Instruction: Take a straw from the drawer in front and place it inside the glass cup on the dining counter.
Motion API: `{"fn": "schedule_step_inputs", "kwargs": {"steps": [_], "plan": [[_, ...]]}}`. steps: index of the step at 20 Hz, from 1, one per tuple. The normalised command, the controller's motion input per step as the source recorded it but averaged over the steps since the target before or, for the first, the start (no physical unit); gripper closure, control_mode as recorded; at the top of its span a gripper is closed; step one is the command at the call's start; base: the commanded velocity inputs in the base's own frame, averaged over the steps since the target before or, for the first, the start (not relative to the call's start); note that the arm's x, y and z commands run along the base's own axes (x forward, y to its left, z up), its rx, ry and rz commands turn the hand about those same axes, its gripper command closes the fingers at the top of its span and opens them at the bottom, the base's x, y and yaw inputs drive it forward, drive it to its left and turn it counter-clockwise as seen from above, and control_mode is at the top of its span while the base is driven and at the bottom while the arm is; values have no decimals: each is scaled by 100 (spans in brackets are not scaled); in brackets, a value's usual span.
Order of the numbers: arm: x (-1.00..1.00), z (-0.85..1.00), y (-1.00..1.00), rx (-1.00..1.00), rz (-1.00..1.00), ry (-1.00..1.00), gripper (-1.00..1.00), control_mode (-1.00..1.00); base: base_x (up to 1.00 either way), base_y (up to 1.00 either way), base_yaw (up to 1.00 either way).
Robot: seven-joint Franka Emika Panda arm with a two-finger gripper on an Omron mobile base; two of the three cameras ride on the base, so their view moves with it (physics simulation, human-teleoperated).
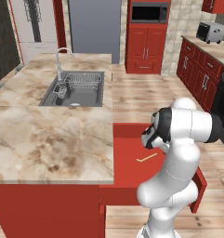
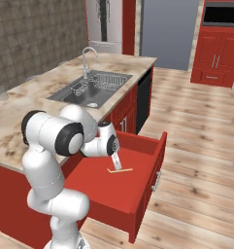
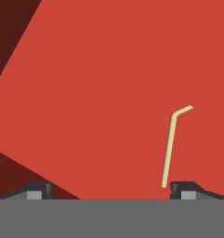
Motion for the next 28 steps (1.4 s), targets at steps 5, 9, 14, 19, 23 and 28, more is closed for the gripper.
{"fn": "schedule_step_inputs", "kwargs": {"steps": [5, 9, 14, 19, 23, 28], "plan": [[0, -2, 2, 1, 0, 0, -100, -100, 0, 0, 0], [0, -8, 1, 2, 0, 0, -100, -100, 0, 0, 0], [0, -14, 1, 2, 0, 0, -100, -100, 0, 0, 0], [0, -12, 0, 3, 0, 0, -100, -100, 0, 0, 0], [0, -11, 0, 3, 0, -1, -100, -100, 0, 0, 0], [0, -4, 1, 1, 0, -5, -100, -100, 0, 0, 0]]}}
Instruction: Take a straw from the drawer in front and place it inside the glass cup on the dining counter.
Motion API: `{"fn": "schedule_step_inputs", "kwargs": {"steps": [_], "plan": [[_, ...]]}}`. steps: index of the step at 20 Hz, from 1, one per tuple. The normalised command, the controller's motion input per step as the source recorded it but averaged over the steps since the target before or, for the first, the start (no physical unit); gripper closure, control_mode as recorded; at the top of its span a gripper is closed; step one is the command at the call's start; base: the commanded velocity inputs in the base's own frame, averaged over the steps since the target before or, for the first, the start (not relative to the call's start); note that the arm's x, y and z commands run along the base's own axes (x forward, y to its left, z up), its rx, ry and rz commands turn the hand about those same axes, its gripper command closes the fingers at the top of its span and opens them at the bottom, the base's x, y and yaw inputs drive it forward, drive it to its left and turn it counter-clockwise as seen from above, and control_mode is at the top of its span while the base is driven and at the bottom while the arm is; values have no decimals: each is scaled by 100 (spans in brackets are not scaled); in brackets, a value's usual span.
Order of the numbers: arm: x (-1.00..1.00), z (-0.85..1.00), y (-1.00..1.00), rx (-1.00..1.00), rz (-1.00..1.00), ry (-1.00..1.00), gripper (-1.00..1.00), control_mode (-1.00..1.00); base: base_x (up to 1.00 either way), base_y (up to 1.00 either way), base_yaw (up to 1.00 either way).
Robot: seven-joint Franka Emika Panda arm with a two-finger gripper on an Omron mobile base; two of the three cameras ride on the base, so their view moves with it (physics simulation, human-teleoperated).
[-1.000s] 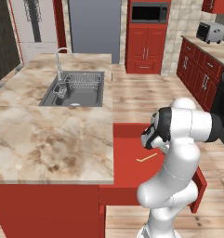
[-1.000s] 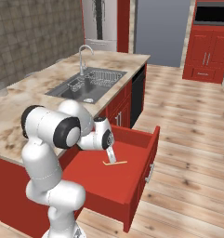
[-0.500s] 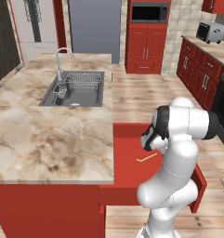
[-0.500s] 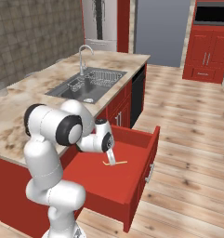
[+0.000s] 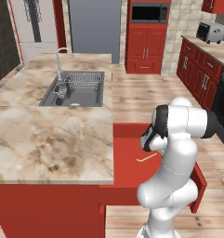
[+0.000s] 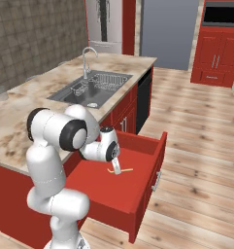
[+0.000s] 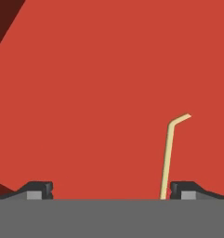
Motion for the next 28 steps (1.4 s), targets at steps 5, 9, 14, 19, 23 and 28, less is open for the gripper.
{"fn": "schedule_step_inputs", "kwargs": {"steps": [5, 9, 14, 19, 23, 28], "plan": [[0, 0, 6, 0, 0, -10, -100, -100, 0, 0, 0], [0, 0, 12, 0, 0, -8, -100, -100, 0, 0, 0], [0, 0, 15, 1, 0, -1, -100, -100, 0, 0, 0], [0, 0, 12, 2, 0, 0, -100, -100, 0, 0, 0], [1, 0, 7, 2, 0, 0, -100, -100, 0, 0, 0], [4, 0, 1, 2, 0, 0, -100, -100, 0, 0, 0]]}}
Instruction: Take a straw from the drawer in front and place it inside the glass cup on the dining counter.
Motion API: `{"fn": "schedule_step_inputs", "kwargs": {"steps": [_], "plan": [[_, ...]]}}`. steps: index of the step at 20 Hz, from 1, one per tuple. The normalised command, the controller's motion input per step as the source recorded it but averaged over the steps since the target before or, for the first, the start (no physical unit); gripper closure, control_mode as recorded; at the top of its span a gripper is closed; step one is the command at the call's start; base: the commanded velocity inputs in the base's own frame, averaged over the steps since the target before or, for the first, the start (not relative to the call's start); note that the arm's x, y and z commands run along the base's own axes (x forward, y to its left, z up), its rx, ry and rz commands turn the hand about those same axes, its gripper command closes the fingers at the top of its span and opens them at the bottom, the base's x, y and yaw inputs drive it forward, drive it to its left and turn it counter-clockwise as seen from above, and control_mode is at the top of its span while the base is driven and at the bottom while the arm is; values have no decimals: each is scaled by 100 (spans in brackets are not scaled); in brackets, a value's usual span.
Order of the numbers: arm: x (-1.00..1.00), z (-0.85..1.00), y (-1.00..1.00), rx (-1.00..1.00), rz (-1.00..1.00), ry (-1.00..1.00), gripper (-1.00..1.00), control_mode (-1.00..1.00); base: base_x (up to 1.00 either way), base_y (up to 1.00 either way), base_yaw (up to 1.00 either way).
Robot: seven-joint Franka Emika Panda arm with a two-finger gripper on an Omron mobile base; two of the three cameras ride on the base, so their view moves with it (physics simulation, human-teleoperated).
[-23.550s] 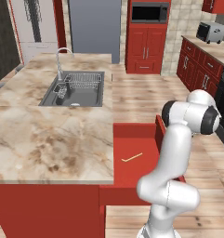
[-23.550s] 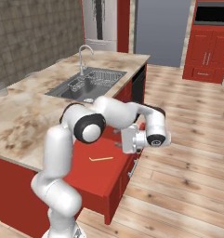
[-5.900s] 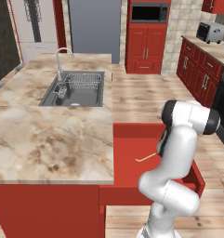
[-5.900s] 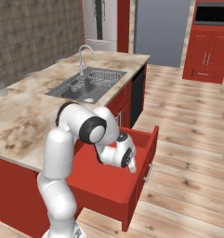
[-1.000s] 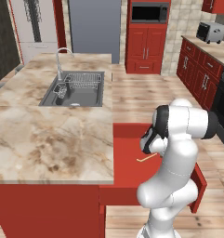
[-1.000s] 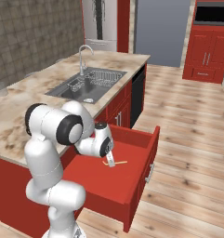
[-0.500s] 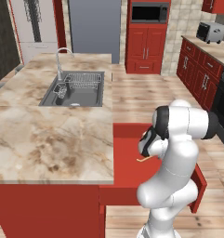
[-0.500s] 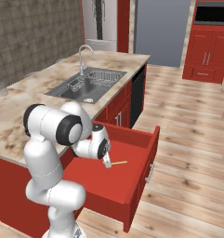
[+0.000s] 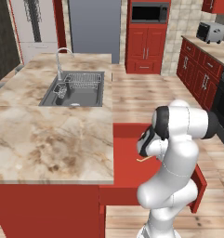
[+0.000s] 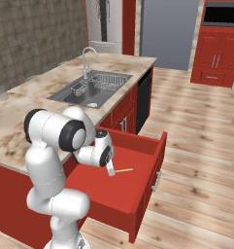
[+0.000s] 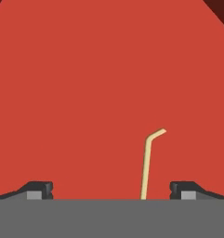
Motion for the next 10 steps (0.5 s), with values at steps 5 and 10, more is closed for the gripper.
{"fn": "schedule_step_inputs", "kwargs": {"steps": [5, 10], "plan": [[12, 0, 2, 2, 0, 0, -100, -100, 0, 0, 0], [13, -3, 2, 1, 0, 0, -100, -100, 0, 0, 0]]}}
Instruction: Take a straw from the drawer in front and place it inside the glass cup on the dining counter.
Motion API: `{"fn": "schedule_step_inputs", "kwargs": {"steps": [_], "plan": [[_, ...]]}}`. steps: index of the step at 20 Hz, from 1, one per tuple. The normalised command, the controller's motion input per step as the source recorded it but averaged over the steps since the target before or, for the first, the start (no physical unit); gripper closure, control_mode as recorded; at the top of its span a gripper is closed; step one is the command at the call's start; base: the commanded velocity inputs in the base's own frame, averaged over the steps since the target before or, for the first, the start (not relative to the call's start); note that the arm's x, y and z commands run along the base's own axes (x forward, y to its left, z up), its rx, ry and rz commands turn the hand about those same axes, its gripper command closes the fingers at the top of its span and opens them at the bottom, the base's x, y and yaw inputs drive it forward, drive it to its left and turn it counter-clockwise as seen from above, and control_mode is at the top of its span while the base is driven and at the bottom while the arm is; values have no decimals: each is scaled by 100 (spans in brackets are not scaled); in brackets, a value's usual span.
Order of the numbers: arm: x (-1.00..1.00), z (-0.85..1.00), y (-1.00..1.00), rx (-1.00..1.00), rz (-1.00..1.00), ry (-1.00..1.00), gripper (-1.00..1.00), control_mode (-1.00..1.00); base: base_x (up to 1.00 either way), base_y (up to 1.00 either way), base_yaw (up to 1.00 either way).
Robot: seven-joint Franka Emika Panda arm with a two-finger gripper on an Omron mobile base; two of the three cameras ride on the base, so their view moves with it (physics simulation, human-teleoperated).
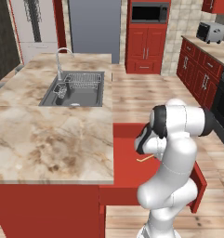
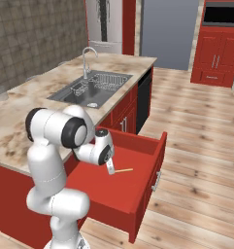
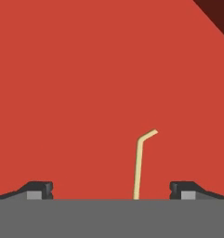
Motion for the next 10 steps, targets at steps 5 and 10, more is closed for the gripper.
{"fn": "schedule_step_inputs", "kwargs": {"steps": [5, 10], "plan": [[4, -8, 0, 2, 0, 0, -100, -100, 0, 0, 0], [9, -17, 0, 2, 0, 0, -100, -100, 0, 0, 0]]}}
